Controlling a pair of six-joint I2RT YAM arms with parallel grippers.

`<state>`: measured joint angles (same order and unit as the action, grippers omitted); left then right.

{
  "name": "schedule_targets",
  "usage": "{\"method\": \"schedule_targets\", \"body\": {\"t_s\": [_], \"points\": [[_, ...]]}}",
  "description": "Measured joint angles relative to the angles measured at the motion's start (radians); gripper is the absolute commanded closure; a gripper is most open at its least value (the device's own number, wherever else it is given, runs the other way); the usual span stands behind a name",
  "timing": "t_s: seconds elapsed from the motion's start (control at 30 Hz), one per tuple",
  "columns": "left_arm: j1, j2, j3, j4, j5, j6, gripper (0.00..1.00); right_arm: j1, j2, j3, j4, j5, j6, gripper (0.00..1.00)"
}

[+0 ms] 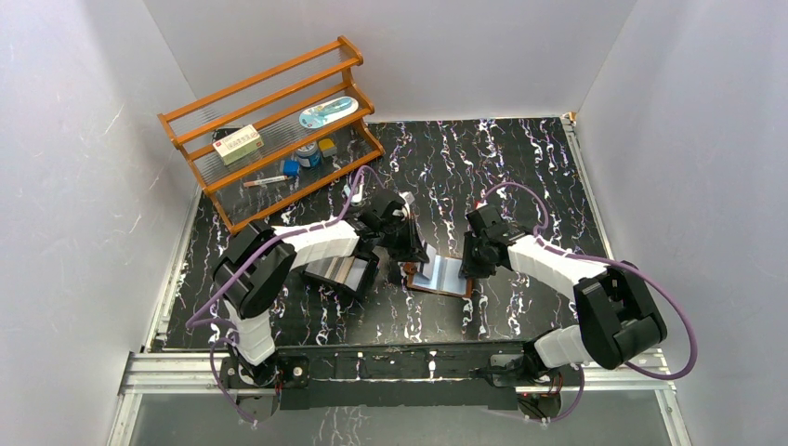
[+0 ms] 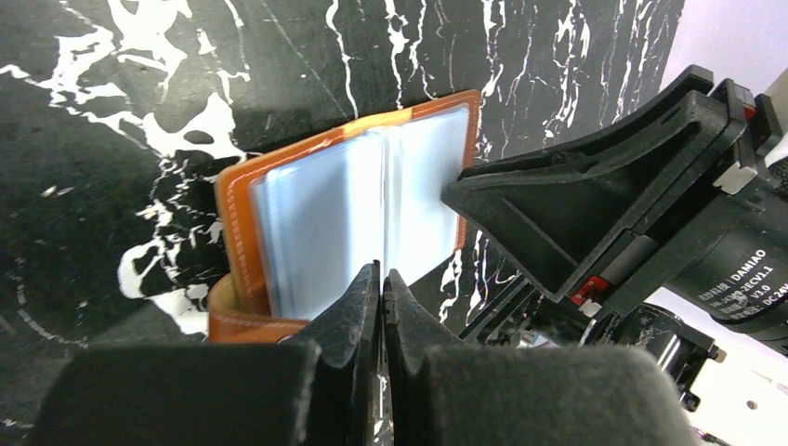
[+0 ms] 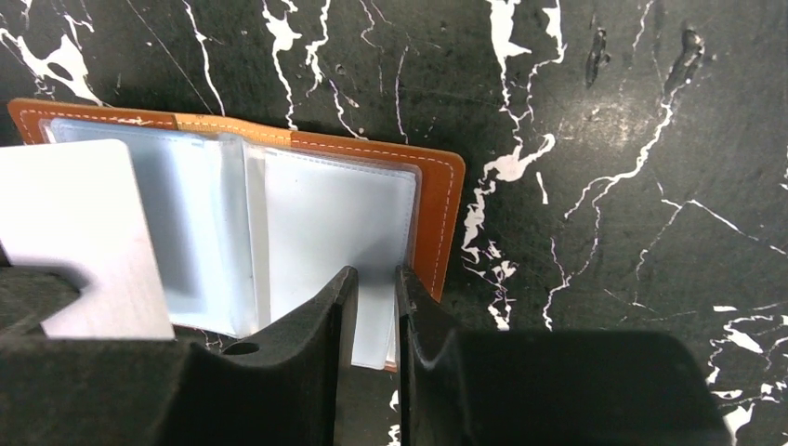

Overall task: Put the credit cards into the card holder
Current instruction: Insert the credit card into the card holder.

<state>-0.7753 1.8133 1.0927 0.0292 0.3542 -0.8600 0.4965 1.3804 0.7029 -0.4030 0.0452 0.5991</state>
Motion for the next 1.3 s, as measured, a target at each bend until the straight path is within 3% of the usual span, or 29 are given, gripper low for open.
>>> {"method": "schedule_targets", "body": {"t_s": [0.43,1.3], "points": [[-0.037,0.037,-0.018,0.153,0.031,-0.016,1.00,-0.005,0.000,-0.013,0.038,-0.019,0.006,0.70],[-0.058,0.064,-0.083,0.180,0.020,-0.039,1.00,-0.005,-0.019,-0.032,0.040,-0.022,0.025,0.70]]}}
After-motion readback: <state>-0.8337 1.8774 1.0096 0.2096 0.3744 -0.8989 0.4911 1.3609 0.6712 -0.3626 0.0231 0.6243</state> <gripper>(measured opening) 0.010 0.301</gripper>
